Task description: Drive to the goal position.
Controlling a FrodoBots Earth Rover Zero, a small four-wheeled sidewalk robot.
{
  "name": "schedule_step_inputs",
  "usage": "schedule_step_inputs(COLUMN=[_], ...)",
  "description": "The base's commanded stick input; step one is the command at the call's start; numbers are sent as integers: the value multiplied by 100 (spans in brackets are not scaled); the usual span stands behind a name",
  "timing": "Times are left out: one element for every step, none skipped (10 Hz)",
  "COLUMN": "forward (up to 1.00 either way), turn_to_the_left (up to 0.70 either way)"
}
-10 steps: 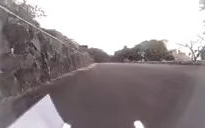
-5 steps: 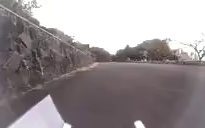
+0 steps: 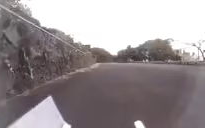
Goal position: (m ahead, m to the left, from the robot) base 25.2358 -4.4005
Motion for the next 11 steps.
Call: schedule_step_inputs(forward=[100,100,100,100,100,100,100,100,100,100,100], turn_to_the_left=[-16,-1,-13,-27,-12,-8,-4,-19,-6,-23,-12])
